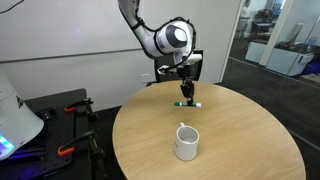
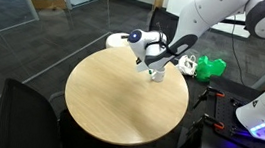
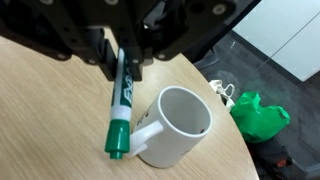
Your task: Slide the mug cup to the right, pick up the pen from the table and put it in the mug cup
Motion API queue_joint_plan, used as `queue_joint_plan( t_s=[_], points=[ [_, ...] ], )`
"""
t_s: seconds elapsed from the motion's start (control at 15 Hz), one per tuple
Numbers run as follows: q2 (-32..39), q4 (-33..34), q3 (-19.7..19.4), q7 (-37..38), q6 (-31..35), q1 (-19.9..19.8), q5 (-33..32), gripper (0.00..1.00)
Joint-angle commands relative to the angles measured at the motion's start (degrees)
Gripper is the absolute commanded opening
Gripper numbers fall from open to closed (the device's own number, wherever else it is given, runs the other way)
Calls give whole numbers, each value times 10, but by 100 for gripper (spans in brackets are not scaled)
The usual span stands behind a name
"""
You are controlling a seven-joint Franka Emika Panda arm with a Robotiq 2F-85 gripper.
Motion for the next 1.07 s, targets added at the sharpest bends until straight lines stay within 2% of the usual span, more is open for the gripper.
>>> queue_joint_plan(
  t_s=[0.0,0.33,0.6,1.0],
  points=[
    [15,36,-8,91,-69,8,-42,5],
    [32,76,0,227,-177,9,-98,5],
    [50,114,21,329,-283,-3,-124,5],
    [78,155,58,421,-376,-35,-155,5]
  ],
)
